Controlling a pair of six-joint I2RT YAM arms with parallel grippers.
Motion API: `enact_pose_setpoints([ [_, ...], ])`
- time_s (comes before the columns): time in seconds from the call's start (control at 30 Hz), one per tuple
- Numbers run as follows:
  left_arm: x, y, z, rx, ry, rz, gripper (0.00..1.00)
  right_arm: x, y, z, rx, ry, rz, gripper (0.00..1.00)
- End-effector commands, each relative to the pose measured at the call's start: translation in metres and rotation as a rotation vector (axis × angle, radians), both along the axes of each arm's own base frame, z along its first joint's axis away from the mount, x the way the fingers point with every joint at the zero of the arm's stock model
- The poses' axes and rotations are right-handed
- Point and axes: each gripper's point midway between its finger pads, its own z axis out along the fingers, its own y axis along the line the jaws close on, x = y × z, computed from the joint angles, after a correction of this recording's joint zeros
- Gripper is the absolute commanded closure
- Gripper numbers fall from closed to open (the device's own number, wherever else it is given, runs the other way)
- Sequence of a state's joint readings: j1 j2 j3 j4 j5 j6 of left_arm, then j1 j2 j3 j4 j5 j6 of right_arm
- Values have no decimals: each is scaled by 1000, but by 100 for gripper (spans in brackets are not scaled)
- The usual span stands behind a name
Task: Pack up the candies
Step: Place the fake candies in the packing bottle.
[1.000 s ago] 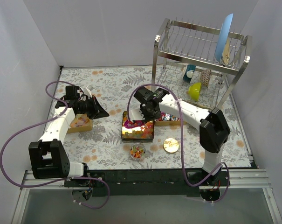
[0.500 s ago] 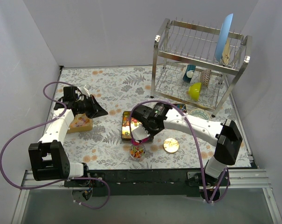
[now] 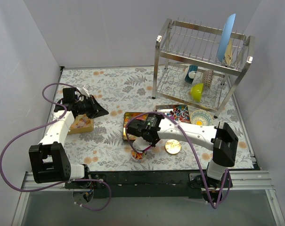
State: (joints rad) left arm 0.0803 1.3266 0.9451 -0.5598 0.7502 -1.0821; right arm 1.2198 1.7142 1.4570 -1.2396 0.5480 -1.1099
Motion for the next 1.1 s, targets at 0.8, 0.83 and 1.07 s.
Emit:
enact_pose_setpoints([
  [0.8, 3, -1, 24, -30, -73, 2, 99, 5, 11, 46, -196, -246, 219, 99],
  [0.83, 3, 0, 25, -28, -74, 2, 99, 4, 10, 46, -196, -247, 218, 99],
  [1.07, 2, 0, 23, -17, -66, -10, 96, 1, -2, 44, -115, -223, 119, 99],
])
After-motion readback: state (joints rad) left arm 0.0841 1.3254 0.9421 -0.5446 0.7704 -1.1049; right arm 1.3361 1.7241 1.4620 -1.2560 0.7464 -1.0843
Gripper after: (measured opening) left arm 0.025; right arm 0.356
